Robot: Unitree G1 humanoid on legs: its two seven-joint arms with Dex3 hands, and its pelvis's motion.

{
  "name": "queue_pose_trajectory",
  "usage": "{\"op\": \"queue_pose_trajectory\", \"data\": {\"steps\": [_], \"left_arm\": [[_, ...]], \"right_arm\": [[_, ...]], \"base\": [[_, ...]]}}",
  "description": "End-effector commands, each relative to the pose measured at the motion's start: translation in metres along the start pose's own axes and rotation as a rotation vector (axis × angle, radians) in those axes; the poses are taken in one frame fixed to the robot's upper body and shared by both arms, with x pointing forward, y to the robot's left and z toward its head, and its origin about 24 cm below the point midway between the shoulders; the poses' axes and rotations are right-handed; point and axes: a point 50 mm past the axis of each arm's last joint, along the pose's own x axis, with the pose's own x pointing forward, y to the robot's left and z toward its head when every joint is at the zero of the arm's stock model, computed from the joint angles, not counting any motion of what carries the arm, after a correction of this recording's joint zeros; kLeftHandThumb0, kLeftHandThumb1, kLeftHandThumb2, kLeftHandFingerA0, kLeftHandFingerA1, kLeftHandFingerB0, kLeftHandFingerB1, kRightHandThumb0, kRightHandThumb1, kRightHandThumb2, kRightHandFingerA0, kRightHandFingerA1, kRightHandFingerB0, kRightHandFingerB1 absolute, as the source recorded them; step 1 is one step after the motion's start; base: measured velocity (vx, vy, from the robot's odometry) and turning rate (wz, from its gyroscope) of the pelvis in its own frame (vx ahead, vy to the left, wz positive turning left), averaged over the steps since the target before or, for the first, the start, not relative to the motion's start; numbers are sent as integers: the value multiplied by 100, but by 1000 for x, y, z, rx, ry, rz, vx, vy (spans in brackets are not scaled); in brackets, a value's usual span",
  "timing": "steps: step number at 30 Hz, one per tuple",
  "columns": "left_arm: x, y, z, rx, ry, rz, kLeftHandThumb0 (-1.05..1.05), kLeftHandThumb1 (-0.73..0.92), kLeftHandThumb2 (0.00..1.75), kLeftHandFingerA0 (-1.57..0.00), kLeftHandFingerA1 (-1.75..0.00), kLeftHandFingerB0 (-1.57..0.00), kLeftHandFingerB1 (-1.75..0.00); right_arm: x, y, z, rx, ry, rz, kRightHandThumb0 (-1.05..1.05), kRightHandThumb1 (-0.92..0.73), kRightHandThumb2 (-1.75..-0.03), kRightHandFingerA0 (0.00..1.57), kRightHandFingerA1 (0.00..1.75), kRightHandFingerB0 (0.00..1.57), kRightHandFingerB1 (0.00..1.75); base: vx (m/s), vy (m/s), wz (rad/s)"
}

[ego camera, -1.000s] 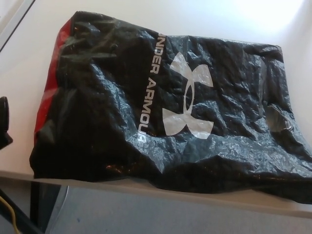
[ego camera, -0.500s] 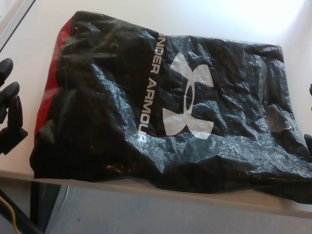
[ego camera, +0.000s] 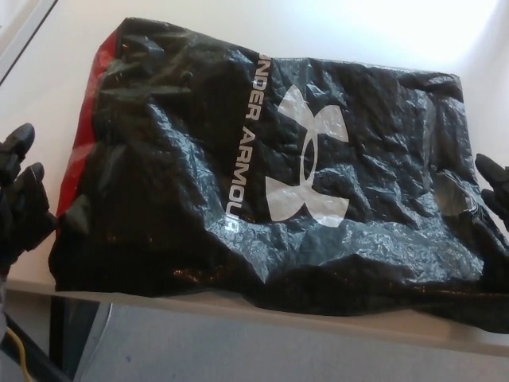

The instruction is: A plastic bag is kept in the middle of the desk and the robot uses both its hands to grab the bag from the left and right and brings its hands close together to compress the bag

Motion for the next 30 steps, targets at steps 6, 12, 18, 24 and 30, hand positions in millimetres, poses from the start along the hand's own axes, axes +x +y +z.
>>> {"op": "queue_pose_trajectory", "data": {"steps": [6, 12, 18, 24, 30], "left_arm": [[14, -3, -24, -98, 137, 40, -73, 83, 119, 0, -26, 0, -22], [15, -15, -36, -149, 161, 34, -77, 83, 118, 0, -24, -1, -21], [16, -21, -39, -161, 172, 27, -80, 79, 99, 0, -18, 0, -18], [24, -41, -33, -135, 159, 10, -79, 92, 86, 0, -21, -4, -20], [27, -79, -26, -96, 119, -67, -77, 85, 120, -1, -26, -3, -21]], "right_arm": [[20, 4, -10, 55, 69, -12, -99, -71, -114, 0, 17, 0, 4], [24, 9, -18, 115, 100, -2, -96, -71, -111, 0, 16, 0, 5], [26, 16, -21, 156, 106, -1, -95, -71, -109, 0, 13, 0, 5], [34, 23, -16, 169, 98, -4, -94, -71, -109, 0, 14, 0, 5], [47, 46, -2, 220, 69, 19, -95, -72, -109, 0, 13, 0, 5]], "base": [[0, 0, 0], [0, 0, 0], [0, 0, 0], [0, 0, 0], [0, 0, 0]]}}
